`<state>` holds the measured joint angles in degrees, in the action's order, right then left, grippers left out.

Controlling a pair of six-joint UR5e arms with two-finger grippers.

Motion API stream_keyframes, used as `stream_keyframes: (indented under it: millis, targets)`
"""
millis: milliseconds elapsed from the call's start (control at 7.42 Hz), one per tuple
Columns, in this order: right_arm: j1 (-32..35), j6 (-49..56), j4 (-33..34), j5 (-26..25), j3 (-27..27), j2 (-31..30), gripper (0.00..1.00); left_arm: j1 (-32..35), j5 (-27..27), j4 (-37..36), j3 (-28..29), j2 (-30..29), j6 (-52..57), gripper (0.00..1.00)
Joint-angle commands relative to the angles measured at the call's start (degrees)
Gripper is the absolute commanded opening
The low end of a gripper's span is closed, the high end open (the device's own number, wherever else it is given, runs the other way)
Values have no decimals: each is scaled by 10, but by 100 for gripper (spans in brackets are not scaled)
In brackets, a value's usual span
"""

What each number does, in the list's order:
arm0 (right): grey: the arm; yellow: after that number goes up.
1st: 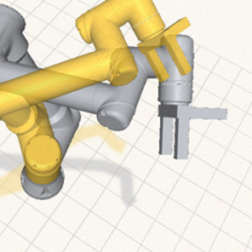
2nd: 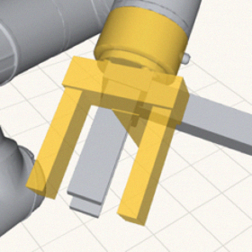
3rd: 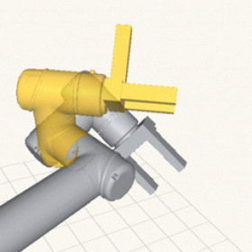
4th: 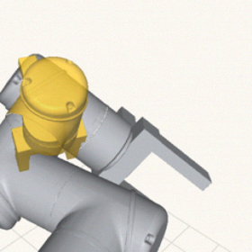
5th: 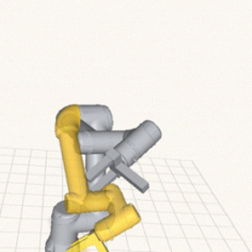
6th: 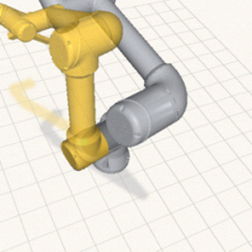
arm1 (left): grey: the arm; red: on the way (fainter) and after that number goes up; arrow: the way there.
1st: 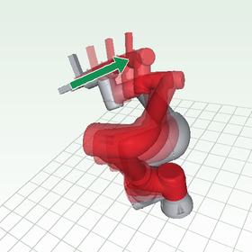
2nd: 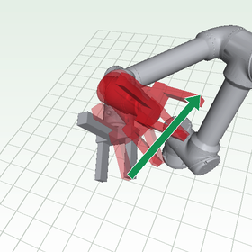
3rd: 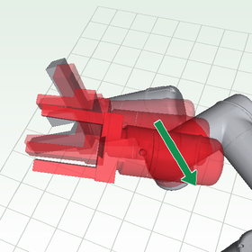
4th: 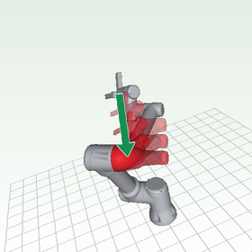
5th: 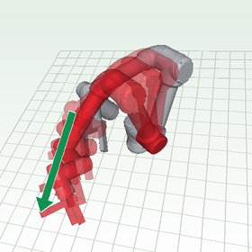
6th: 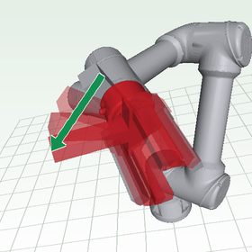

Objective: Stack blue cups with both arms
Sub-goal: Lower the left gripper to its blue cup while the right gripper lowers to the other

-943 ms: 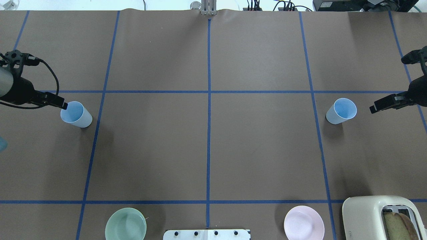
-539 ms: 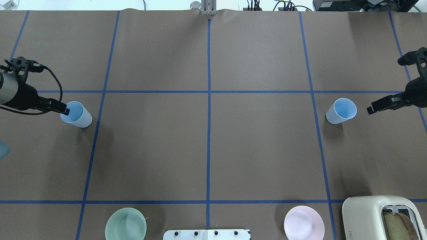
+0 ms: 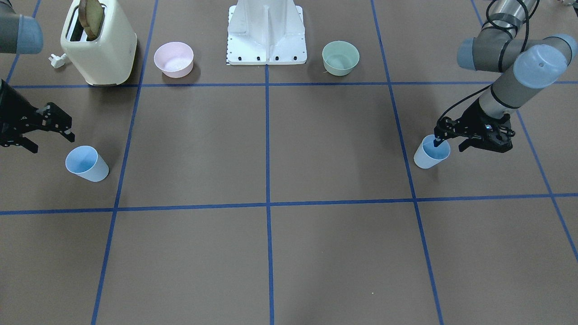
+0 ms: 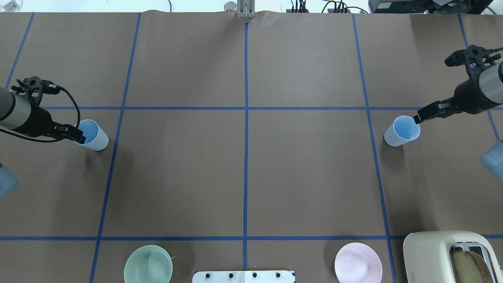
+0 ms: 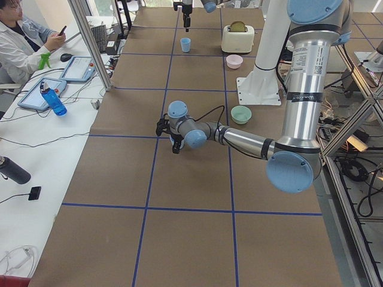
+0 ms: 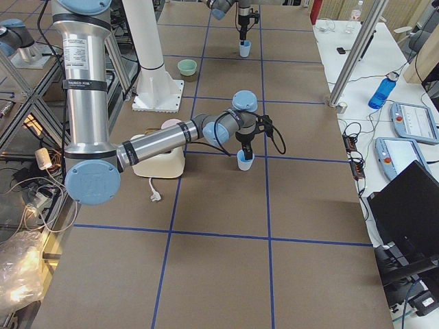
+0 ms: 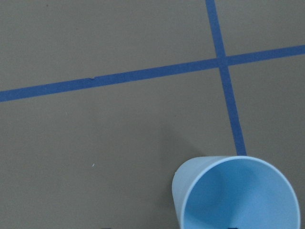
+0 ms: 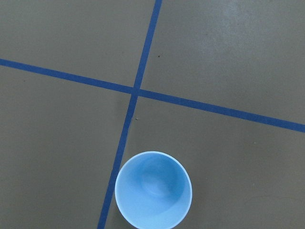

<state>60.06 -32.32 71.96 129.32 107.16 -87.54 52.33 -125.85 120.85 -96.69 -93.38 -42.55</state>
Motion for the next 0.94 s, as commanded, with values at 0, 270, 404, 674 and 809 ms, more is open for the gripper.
stream_keyframes:
  millis: [0,270,404,674,809]
  targets:
    - [-6,3,1,-1,-16,17,86,-1,-5,0,-1,-3,0,65]
    - [-6,3,1,-1,-16,18,86,-1,-6,-1,2,-14,0,39]
    - [-6,3,1,-1,-17,18,84,0,-6,-2,1,-15,0,24]
    - [-7,3,2,-2,-23,23,83,-1,-23,-1,2,-16,0,14]
    - [-7,4,2,-5,-32,32,83,0,-40,0,3,-18,0,10]
